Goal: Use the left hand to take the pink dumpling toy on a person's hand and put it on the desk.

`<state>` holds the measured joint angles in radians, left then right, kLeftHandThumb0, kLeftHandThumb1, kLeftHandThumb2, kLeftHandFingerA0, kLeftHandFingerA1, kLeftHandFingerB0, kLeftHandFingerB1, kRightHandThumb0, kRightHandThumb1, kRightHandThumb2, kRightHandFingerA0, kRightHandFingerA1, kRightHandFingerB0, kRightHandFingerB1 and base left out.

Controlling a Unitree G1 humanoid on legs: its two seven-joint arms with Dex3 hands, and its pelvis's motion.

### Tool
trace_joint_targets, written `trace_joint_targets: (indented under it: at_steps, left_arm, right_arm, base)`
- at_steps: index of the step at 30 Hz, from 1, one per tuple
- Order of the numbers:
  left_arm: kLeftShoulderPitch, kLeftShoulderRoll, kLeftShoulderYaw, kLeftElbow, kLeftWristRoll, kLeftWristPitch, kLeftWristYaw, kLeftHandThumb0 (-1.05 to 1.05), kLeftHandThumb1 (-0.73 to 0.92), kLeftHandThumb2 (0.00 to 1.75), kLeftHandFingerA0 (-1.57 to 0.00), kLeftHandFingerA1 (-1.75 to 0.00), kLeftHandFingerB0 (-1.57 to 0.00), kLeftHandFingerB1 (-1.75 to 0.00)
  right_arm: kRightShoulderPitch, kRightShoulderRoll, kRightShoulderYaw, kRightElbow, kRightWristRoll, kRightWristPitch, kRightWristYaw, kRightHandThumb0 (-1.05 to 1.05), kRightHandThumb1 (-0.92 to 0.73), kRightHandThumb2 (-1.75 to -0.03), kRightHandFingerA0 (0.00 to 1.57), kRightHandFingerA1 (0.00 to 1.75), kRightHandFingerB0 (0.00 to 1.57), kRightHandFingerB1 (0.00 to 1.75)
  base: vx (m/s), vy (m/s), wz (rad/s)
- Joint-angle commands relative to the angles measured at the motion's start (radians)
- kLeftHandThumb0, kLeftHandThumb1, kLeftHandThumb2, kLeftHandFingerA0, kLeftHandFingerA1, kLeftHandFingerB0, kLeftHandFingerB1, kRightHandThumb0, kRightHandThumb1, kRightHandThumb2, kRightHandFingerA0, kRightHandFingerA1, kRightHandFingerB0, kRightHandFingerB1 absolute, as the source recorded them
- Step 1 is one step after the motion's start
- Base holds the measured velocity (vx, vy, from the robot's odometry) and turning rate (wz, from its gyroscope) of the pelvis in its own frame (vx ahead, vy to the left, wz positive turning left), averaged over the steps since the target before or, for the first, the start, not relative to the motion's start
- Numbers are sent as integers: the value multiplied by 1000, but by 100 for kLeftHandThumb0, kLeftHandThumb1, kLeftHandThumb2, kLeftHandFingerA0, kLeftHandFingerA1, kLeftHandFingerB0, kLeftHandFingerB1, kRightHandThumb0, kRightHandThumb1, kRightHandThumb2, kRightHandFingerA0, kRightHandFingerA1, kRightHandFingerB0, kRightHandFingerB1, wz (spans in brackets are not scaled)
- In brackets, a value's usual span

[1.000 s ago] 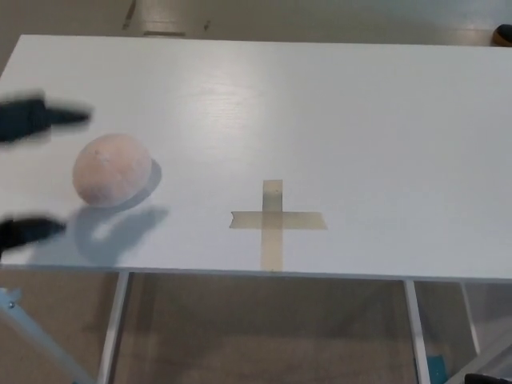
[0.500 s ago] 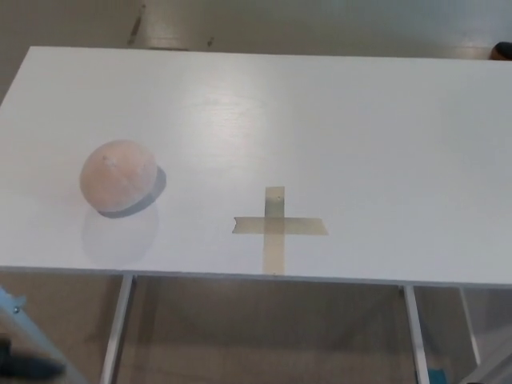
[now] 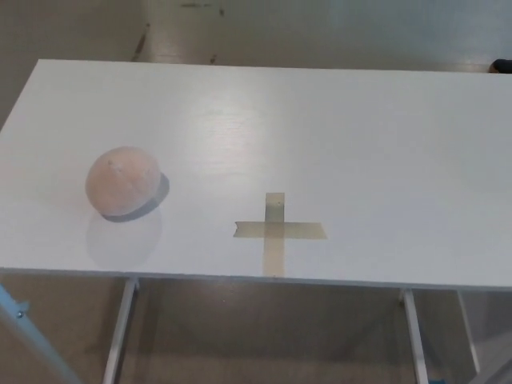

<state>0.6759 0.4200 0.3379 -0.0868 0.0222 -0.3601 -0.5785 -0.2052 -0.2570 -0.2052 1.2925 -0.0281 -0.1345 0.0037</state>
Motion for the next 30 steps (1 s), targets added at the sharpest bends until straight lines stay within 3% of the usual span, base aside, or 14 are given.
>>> trace_joint_targets:
  at_steps: [1,3,4,8,9,11,12,13,14,15,16,27,28,30]
  left_arm:
    - [-386,11,-176,462,296,313,245,-49,61,58,-46,-37,-42,-35]
    - [-523,6,-195,658,289,368,302,-51,59,59,-46,-38,-40,-35]
    - [-584,6,-201,765,287,377,339,-55,50,87,-41,-54,-27,-45]
    - [-696,12,-222,1031,285,367,444,-61,56,91,-39,-52,-25,-44]
    - [-702,13,-231,1078,290,362,467,-58,57,95,-36,-53,-18,-43]
    - [-710,14,-246,1136,292,351,493,-58,57,95,-36,-53,-18,-43]
    - [-712,15,-248,1145,291,343,495,-62,74,63,-38,-35,-28,-31]
    - [-716,16,-250,1157,289,335,499,-62,74,63,-38,-35,-28,-31]
    - [-719,20,-255,1167,286,320,488,-56,62,100,-35,-54,-16,-44]
    - [-724,24,-259,1178,284,308,481,-56,62,100,-35,-54,-16,-44]
    - [-729,31,-267,1179,286,298,468,-63,80,67,-38,-36,-28,-31]
    - [-788,74,-312,1283,256,245,429,-61,84,66,-37,-34,-30,-31]
    - [-794,73,-313,1295,249,240,431,-58,66,102,-35,-53,-17,-44]
    - [-809,72,-317,1317,242,233,437,-58,66,102,-36,-54,-18,-44]
  right_arm:
    - [25,17,12,12,-9,-16,-30,-20,-67,-59,62,46,44,39]
    - [26,19,17,11,-13,-16,-31,-20,-67,-59,62,46,44,39]
    - [28,20,18,10,-13,-19,-30,-20,-67,-59,61,45,43,39]
    - [39,22,18,7,-11,-29,-26,-20,-67,-59,61,45,43,39]
    - [41,22,17,7,-11,-31,-25,-20,-67,-59,61,45,43,39]
    - [43,22,17,8,-10,-31,-25,-20,-67,-59,61,45,43,39]
    - [39,23,17,8,-10,-30,-26,-20,-67,-59,61,45,45,40]
    - [36,23,17,7,-10,-30,-26,-20,-67,-59,61,45,45,40]
    - [28,22,18,7,-11,-28,-25,-20,-67,-59,60,45,45,40]
    - [23,20,18,7,-11,-27,-25,-20,-67,-59,60,45,45,40]
    - [12,20,17,7,-10,-23,-25,-20,-67,-59,60,45,45,40]
    - [-19,19,7,-2,3,-15,-22,-20,-67,-59,60,45,46,40]
    - [-20,18,8,-1,2,-15,-22,-20,-67,-59,60,45,46,40]
    - [-23,16,8,0,1,-15,-21,-20,-67,-59,60,45,46,40]
  base:
    - [0,0,0]
    - [0,0,0]
    - [0,0,0]
    - [0,0,0]
    - [0,0,0]
    - [0,0,0]
    - [0,0,0]
    - [0,0,0]
    - [0,0,0]
    - [0,0,0]
    - [0,0,0]
    - [0,0,0]
    - [0,0,0]
    - [0,0,0]
